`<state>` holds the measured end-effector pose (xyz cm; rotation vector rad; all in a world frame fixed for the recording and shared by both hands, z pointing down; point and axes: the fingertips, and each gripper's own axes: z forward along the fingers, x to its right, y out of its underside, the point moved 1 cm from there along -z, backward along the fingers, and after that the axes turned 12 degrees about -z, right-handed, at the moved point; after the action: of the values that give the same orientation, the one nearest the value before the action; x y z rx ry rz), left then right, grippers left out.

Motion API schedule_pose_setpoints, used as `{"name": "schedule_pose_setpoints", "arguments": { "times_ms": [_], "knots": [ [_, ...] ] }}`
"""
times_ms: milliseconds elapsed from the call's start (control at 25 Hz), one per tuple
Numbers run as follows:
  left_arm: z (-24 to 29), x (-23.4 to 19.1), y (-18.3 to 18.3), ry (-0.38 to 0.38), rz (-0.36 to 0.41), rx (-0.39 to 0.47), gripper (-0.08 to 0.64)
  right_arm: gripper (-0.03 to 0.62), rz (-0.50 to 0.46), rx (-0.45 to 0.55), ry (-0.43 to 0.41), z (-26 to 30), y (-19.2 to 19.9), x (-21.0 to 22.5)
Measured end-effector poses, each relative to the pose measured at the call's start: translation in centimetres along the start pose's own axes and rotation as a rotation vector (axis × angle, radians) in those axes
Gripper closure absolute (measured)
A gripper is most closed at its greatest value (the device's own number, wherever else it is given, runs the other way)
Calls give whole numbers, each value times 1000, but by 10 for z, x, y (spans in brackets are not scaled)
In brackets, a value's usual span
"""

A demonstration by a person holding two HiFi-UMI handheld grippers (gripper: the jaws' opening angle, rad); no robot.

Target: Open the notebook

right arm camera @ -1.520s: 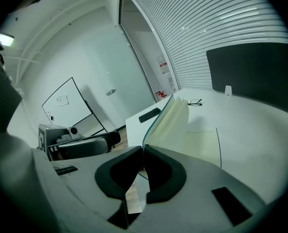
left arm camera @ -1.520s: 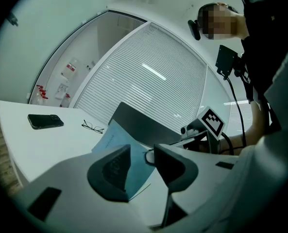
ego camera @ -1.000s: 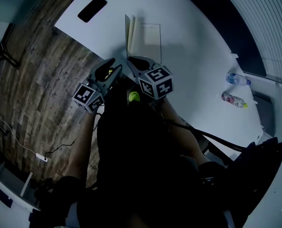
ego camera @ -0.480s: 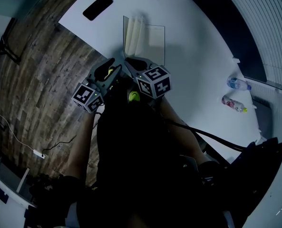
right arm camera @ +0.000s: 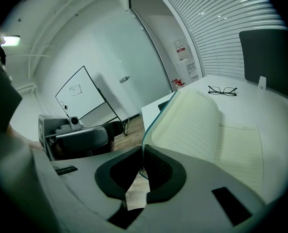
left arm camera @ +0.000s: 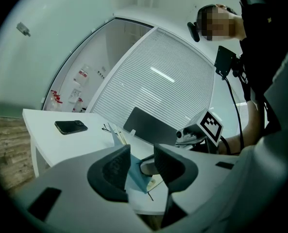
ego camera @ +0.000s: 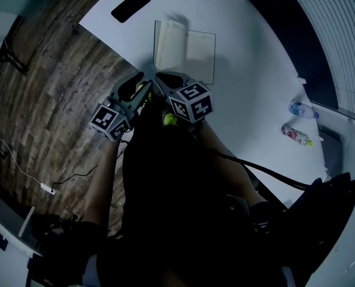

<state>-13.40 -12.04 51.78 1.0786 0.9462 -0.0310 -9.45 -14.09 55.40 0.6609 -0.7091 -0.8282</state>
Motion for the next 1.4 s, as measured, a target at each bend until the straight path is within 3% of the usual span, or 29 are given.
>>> {"name": "schedule_pose_setpoints", "arguments": {
  "times_ms": [1400],
  "knots": [
    [-16,-45,-8,-44,-99,22,417,565,1,-179,-66,73,34,-8]
  ]
}}
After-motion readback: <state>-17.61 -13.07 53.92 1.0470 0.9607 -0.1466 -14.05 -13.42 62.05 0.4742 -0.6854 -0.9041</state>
